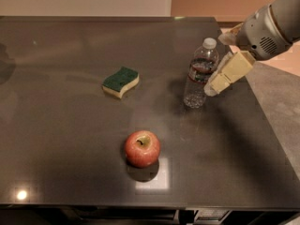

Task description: Move water bottle near apple

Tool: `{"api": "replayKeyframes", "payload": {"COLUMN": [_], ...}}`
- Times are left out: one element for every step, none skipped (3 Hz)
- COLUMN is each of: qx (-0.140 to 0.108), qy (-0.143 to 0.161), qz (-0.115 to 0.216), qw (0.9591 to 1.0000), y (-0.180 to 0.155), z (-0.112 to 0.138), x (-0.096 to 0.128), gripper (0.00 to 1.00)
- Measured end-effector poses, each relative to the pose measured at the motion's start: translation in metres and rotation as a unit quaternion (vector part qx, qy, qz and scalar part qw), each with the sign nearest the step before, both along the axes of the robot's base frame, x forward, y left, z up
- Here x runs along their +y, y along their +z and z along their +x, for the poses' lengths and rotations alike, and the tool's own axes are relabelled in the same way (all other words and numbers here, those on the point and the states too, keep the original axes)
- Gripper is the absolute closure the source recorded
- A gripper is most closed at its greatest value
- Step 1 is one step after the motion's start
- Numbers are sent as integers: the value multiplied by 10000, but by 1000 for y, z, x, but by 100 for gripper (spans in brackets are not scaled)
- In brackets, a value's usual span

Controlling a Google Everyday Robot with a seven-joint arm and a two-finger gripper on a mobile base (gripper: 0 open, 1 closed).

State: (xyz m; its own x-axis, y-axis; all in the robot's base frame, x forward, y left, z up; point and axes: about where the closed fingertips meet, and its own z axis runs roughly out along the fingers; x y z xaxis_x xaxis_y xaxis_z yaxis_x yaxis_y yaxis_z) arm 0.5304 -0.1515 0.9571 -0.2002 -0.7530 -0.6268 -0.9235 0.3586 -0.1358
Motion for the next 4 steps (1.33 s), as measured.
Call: {"api": "replayKeyframes", "payload": {"qx": [-110,-202,-204,-149], "qy": [-76,-195,-263,-247], "qz": [176,252,323,406], "qw": [9998,9993,9989,9988], "y": [-6,-9,-12,-14], "z": [8,17,21,22], "x": [9,12,14,16], "gripper": [0,0,18,41]}}
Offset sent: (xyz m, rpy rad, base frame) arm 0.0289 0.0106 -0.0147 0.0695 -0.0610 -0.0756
